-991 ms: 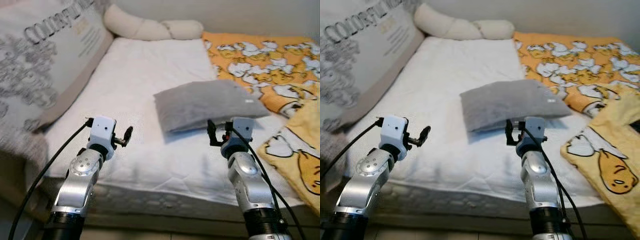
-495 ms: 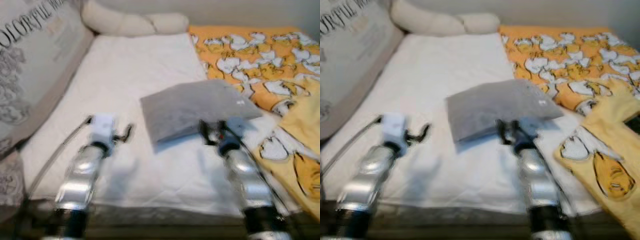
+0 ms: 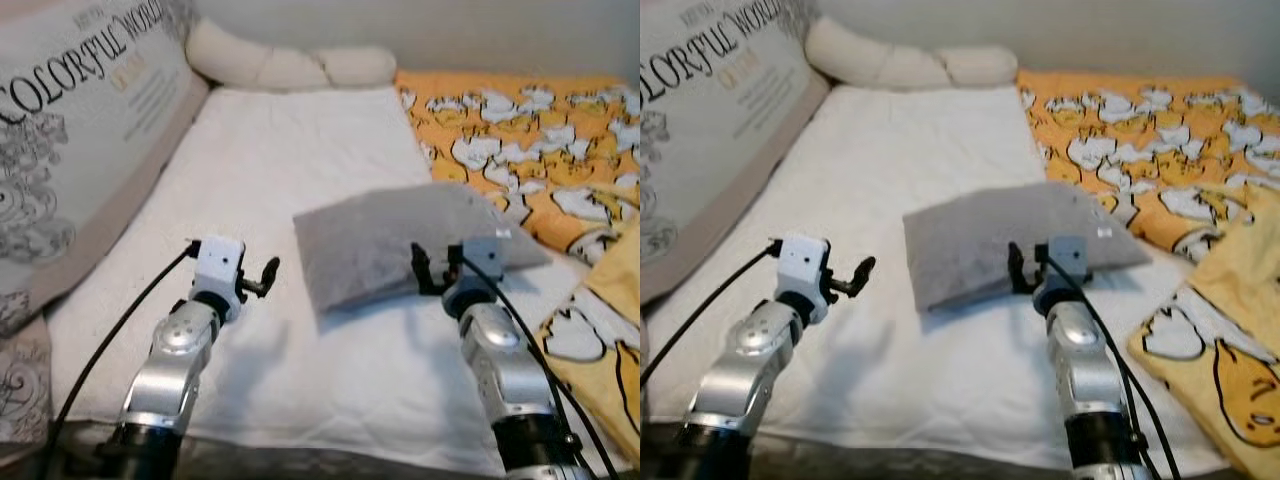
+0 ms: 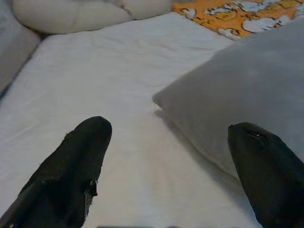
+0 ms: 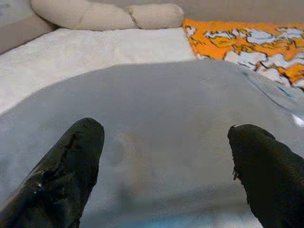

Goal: Clean up the room

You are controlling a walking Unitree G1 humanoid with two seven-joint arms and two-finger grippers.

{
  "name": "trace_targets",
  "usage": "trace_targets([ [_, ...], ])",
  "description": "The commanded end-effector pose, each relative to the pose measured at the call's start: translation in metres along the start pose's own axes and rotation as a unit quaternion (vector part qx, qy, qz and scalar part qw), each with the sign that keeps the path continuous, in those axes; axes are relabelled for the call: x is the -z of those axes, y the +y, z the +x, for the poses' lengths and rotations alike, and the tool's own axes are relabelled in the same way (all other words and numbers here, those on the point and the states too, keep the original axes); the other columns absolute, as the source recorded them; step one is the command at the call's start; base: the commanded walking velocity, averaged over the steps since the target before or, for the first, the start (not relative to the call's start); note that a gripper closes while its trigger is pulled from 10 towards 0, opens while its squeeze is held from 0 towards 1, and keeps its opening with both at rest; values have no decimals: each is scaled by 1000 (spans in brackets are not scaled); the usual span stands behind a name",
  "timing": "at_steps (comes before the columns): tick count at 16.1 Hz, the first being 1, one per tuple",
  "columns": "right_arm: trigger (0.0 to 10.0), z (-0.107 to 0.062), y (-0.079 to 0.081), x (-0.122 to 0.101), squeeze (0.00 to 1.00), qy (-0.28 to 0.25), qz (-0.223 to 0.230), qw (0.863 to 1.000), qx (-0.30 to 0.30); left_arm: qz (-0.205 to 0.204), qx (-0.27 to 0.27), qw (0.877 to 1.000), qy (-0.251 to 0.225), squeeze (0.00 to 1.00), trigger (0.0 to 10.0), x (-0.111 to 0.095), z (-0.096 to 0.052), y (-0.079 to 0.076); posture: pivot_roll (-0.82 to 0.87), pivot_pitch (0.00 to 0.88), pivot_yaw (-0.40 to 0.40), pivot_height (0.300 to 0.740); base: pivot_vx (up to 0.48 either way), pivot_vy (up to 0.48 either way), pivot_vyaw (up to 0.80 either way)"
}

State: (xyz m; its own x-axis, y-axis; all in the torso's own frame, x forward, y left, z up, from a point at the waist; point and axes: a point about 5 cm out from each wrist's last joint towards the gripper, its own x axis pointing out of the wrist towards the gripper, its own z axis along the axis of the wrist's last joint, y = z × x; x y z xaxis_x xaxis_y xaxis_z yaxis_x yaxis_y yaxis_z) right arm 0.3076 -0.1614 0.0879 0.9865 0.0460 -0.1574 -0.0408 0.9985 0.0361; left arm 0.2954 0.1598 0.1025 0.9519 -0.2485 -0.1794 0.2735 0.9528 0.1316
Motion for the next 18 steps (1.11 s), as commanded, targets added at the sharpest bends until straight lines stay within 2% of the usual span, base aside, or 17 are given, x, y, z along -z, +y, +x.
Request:
trace_targets([
  [1, 10000, 2, 9, -1, 0, 0, 6, 1000, -13, 10, -9, 1000, -2, 63, 10000, -2, -1, 6, -41, 0, 1, 740, 0, 0, 0],
  [5, 10000, 1, 3, 2, 0, 10, 19, 1000, 4, 14, 0, 1000, 2, 63, 10000, -1, -1, 4, -42, 0, 1, 740, 0, 0, 0],
  [6, 10000, 0, 1, 2, 0, 10, 36, 999, 4, 21, 8, 1000, 5, 67, 10000, -1, -2, 3, -42, 0, 1, 740, 0, 0, 0],
  [7, 10000, -1, -3, 3, 1000, 13, 52, 998, 16, 29, 21, 999, 10, 63, 10000, 0, -3, 2, -45, 0, 1, 740, 0, 0, 0],
  [10, 10000, -3, -24, 15, 1000, 54, 120, 987, 93, 45, 50, 998, 19, 67, 10000, 3, -9, -1, -42, 0, 0, 740, 0, 0, 0],
  [12, 10000, -3, -28, 24, 1000, 87, 171, 976, 99, 57, 72, 996, 18, 67, 10000, 1, -12, -2, -41, 0, 1, 740, 0, 0, 0],
  [13, 10000, 0, -30, 31, 1000, 112, 207, 967, 102, 73, 93, 993, 16, 71, 10000, -1, -15, -2, -35, 0, 1, 740, 0, 0, 0],
  [14, 10000, 0, -31, 33, 1000, 118, 217, 963, 103, 78, 99, 992, 15, 71, 10000, -2, -16, -3, -31, 0, 0, 740, 0, 0, 0],
  [15, 10000, 9, -34, 35, 1000, 123, 262, 951, 110, 101, 129, 986, 17, 71, 10000, -3, -20, -4, -16, 0, -2, 740, 0, 0, 0],
  [18, 10000, 23, -33, 34, 1000, 125, 367, 917, 92, 121, 156, 980, 20, 71, 10000, -5, -23, -4, 10, 0, 7, 740, 0, 0, 0],
])
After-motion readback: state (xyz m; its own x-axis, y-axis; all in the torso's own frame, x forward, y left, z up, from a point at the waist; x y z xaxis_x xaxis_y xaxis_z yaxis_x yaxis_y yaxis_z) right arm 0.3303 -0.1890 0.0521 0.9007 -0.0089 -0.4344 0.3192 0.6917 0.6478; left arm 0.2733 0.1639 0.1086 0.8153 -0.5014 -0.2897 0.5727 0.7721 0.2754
